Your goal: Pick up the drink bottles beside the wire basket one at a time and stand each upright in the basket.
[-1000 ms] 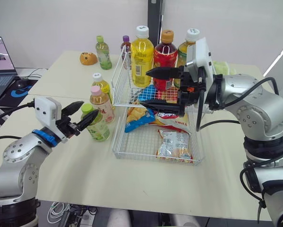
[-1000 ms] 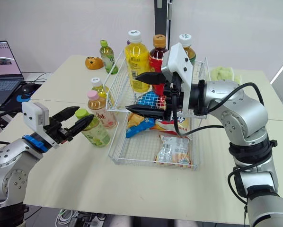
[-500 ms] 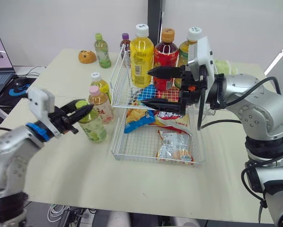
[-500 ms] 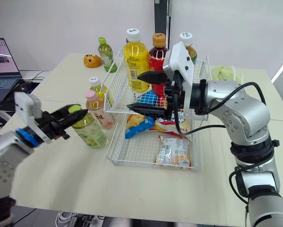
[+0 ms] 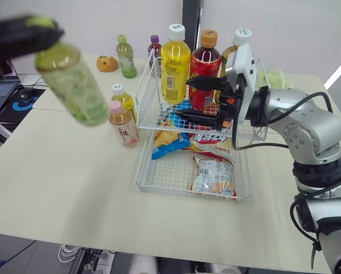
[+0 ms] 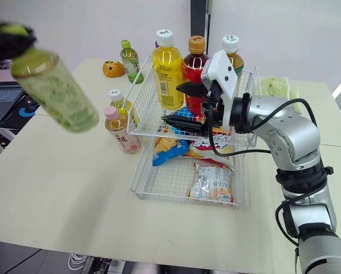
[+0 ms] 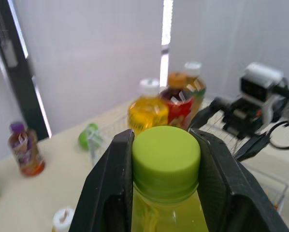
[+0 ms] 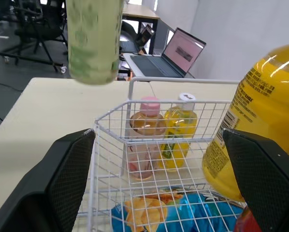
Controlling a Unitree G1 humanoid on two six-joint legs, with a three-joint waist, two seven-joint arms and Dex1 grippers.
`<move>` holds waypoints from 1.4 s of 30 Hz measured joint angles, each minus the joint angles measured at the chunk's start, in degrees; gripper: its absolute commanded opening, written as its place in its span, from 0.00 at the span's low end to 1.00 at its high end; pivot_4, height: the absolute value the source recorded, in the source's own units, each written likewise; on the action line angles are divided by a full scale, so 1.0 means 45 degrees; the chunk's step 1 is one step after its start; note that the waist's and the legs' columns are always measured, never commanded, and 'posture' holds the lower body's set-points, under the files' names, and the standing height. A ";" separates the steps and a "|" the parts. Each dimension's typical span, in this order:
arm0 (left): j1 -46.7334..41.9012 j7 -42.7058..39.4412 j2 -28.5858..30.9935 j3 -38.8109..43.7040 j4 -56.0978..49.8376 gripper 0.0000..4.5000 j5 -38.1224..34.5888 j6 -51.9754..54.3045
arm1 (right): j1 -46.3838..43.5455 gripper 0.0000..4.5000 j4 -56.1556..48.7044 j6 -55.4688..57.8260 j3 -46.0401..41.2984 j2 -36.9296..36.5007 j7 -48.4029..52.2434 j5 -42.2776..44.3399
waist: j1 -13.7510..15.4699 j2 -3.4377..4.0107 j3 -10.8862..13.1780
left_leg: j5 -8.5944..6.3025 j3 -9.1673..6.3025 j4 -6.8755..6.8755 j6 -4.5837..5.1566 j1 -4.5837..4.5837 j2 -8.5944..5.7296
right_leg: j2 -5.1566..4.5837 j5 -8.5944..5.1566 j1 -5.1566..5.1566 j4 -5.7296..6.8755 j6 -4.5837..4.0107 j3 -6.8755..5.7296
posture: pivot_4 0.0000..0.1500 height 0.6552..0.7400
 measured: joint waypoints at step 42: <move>-0.6627 -0.6146 -1.2010 -0.4207 1.0292 0.30 0.7209 -0.8219 | 0.7511 1.00 -0.8902 0.7692 -1.3677 -0.6803 -0.6505 1.1702 | 0.0186 0.0142 0.0076 | 0.0005 -0.0087 0.0010 0.0022 -0.0038 -0.0126 | -0.0039 -0.0033 0.0005 0.0022 0.0059 0.0057 | 1.00 1.00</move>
